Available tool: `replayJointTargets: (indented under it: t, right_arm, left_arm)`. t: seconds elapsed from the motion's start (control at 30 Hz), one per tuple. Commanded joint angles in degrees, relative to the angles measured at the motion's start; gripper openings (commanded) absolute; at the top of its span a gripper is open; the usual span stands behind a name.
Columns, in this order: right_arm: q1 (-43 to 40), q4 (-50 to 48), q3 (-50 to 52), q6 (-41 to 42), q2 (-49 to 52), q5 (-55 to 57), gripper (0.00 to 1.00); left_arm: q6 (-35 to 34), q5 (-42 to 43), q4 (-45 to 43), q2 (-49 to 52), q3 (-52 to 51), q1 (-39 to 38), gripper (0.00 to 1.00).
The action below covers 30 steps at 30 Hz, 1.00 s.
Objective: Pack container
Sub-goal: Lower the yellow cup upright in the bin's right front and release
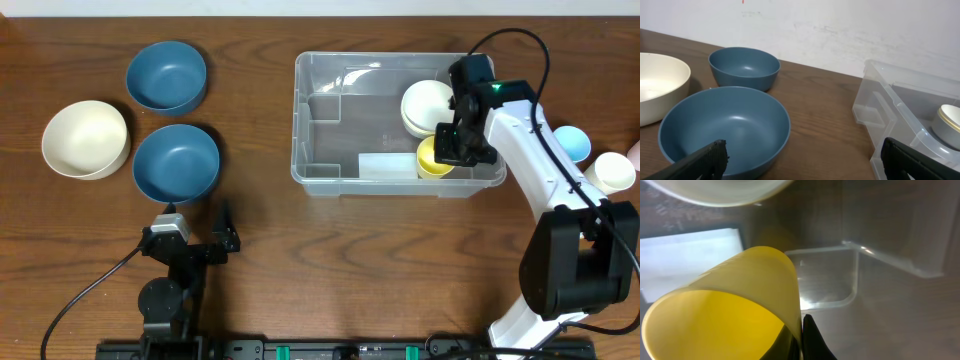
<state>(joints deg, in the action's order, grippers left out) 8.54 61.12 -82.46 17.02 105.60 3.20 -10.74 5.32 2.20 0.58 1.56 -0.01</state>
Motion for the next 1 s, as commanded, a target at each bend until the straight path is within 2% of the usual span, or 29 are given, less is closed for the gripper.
replayJointTargets:
  t: [0.0,0.97]
  right_arm:
    - [-0.4,-1.1,1.0,0.8,0.1,0.4,0.01]
    - [-0.6,-4.9,1.9,4.4,0.2,-2.5,0.01]
  left_arm:
    - [-0.5,0.0,1.4,-0.3,-1.3,0.1,0.98]
    - [-0.5,0.0,1.4,-0.3,-1.3,0.1,0.98]
